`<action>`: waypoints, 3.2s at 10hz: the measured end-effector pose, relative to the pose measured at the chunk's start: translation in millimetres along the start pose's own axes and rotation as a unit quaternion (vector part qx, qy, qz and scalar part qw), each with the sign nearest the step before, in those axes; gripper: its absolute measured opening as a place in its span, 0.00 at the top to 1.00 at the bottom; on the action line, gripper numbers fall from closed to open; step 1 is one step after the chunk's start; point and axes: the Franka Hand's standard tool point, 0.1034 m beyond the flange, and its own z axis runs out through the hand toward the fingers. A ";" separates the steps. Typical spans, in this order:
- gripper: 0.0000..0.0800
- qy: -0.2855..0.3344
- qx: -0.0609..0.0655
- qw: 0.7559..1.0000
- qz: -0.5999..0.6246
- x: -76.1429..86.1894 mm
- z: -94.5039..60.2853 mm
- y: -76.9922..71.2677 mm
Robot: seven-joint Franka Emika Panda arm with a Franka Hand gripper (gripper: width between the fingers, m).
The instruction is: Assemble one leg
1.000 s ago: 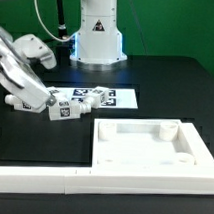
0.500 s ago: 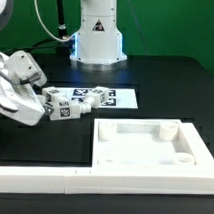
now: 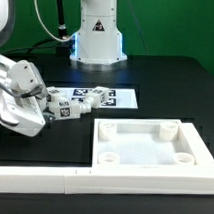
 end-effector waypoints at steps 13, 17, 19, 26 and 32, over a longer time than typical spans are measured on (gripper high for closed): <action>0.64 0.024 -0.013 1.000 -0.015 -6.2 12.2 -16.1; 0.64 0.087 0.030 0.993 -0.071 -70.3 -34.1 -41.5; 0.64 0.155 0.055 0.982 -0.092 -103.0 -31.7 -42.4; 0.64 0.444 0.060 0.866 -0.224 -163.0 -59.3 -113.8; 0.64 0.527 0.121 0.796 -0.274 -191.4 -24.2 -144.8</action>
Offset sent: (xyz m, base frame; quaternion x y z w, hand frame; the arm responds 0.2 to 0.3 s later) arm 0.0007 0.0180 -0.0015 -0.0024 0.0159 0.0160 0.9997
